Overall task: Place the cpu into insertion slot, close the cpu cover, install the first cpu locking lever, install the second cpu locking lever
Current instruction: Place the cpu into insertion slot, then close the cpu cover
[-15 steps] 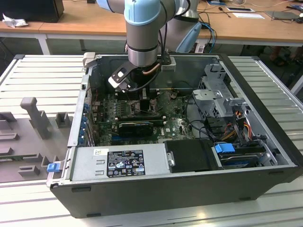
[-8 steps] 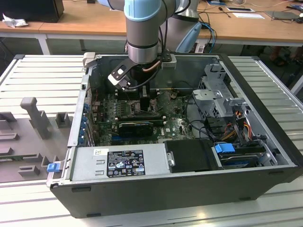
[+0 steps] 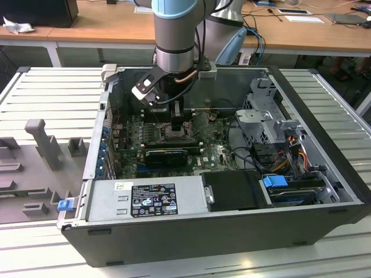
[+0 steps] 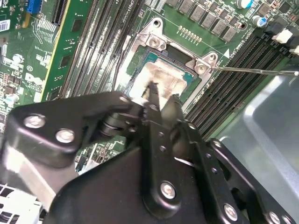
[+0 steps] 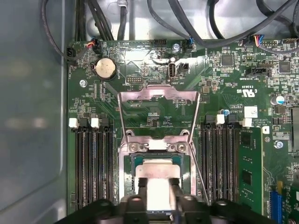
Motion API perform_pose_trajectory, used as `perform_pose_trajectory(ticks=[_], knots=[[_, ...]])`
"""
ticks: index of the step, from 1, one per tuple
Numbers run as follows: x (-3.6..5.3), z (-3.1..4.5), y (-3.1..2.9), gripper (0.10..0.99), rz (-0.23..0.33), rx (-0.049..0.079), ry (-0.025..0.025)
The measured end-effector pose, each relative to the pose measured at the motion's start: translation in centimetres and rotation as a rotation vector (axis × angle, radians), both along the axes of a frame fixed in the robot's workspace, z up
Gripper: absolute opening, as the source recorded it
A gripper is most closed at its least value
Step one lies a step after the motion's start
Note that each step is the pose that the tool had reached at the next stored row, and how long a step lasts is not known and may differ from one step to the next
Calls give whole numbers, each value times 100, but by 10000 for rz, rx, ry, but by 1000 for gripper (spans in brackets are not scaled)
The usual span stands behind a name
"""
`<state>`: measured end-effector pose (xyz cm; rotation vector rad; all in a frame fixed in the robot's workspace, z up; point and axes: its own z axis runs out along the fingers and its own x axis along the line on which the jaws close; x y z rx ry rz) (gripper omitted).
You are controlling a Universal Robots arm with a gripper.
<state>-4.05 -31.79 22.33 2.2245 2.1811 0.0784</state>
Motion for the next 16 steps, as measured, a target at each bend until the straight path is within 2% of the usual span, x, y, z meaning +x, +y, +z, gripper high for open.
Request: perform_pose_trajectory(ticks=[3,13,16], knots=[[0,21,0,106,-6,0,0],[0,123,0,106,-11,0,0],[11,124,-4,106,-11,0,2]])
